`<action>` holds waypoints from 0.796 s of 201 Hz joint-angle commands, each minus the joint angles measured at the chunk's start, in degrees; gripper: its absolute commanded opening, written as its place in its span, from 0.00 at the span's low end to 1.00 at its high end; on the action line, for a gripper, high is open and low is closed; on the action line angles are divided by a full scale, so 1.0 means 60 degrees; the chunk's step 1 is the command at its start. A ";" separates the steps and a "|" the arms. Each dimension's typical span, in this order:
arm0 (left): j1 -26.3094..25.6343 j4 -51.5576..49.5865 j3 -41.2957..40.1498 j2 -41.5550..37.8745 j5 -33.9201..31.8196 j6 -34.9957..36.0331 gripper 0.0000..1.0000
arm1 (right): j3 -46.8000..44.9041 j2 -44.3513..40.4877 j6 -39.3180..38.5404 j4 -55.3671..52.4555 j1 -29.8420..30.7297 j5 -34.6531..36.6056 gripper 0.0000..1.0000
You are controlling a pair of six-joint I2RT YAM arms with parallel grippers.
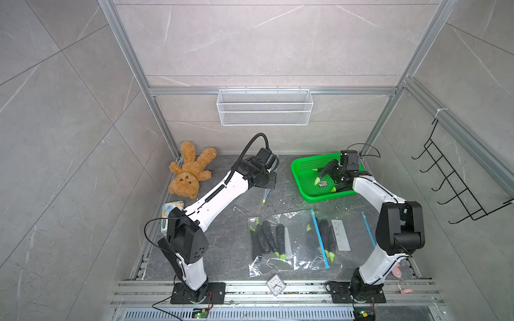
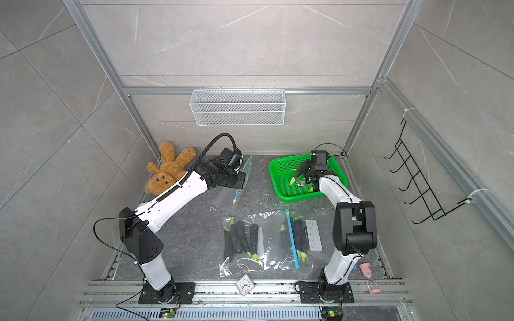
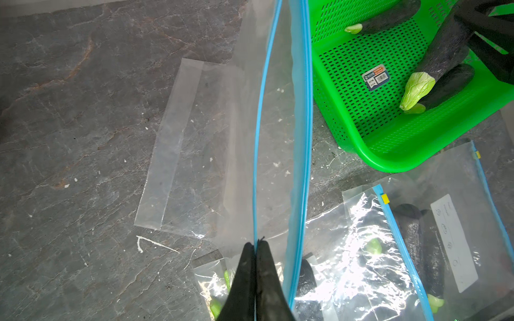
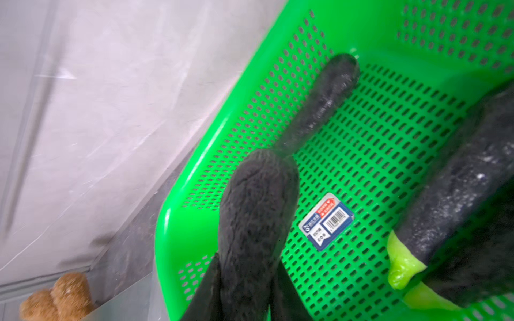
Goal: Place the eggplant in a zip-top bag and seal the zipper
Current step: Pick up the eggplant from the basket, then place the eggplant in the zipper food storage bag.
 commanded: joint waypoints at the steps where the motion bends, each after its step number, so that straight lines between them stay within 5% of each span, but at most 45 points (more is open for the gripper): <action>1: 0.0105 0.0314 -0.0040 -0.0523 0.0513 -0.0161 0.00 | -0.0520 -0.0721 -0.0586 0.0092 -0.0029 -0.0598 0.26; 110: 0.0474 0.0470 -0.0264 -0.0796 0.1283 -0.0591 0.00 | -0.1069 -0.3781 -0.1637 0.0098 0.0371 -0.3793 0.24; 160: 0.0556 0.0473 -0.0264 -0.0871 0.1314 -0.0649 0.00 | 0.0261 -0.3598 -0.2023 0.0322 0.1961 -0.3668 0.24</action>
